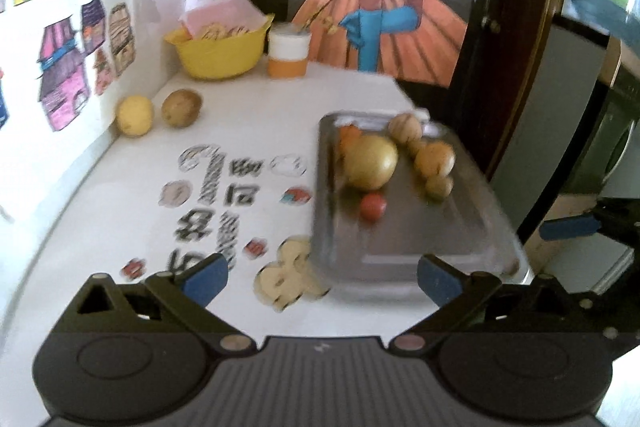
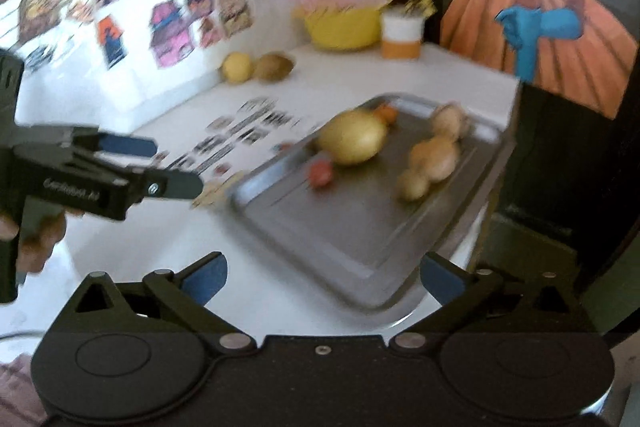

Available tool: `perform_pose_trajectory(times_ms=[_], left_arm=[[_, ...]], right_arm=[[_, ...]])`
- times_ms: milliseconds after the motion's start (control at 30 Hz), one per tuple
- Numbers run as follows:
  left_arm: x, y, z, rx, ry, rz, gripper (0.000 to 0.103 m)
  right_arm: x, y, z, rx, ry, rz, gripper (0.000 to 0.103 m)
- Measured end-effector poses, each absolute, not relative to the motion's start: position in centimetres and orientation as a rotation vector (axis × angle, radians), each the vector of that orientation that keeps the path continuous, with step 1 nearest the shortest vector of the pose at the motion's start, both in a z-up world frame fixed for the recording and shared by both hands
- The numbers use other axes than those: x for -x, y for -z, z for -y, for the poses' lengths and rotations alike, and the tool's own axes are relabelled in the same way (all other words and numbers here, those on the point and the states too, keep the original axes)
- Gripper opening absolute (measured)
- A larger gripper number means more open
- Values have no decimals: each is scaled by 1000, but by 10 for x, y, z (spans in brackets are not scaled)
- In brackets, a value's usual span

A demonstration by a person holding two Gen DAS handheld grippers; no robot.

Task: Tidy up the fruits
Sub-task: 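Withdraw both tools from the tray toward the lemon and brown pear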

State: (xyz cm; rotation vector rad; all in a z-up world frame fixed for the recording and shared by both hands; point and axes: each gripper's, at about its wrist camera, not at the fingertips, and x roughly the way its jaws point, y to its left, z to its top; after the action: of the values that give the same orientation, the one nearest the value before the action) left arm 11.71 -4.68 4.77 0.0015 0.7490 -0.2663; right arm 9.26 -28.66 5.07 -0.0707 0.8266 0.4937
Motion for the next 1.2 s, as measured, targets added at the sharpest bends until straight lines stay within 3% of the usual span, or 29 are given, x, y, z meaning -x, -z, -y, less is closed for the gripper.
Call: perform_pose_trajectory(times_ms=[233, 600, 1200], left_arm=[[-99, -55, 11, -97, 224, -785, 102], [-103, -83, -45, -77, 79, -793, 102], [-227, -135, -43, 149, -94, -597, 103]], right_arm=[[-74, -58, 237, 56, -631, -915, 102], [-103, -98, 172, 148, -769, -875, 102], [-233, -226, 171, 277, -755, -378, 102]])
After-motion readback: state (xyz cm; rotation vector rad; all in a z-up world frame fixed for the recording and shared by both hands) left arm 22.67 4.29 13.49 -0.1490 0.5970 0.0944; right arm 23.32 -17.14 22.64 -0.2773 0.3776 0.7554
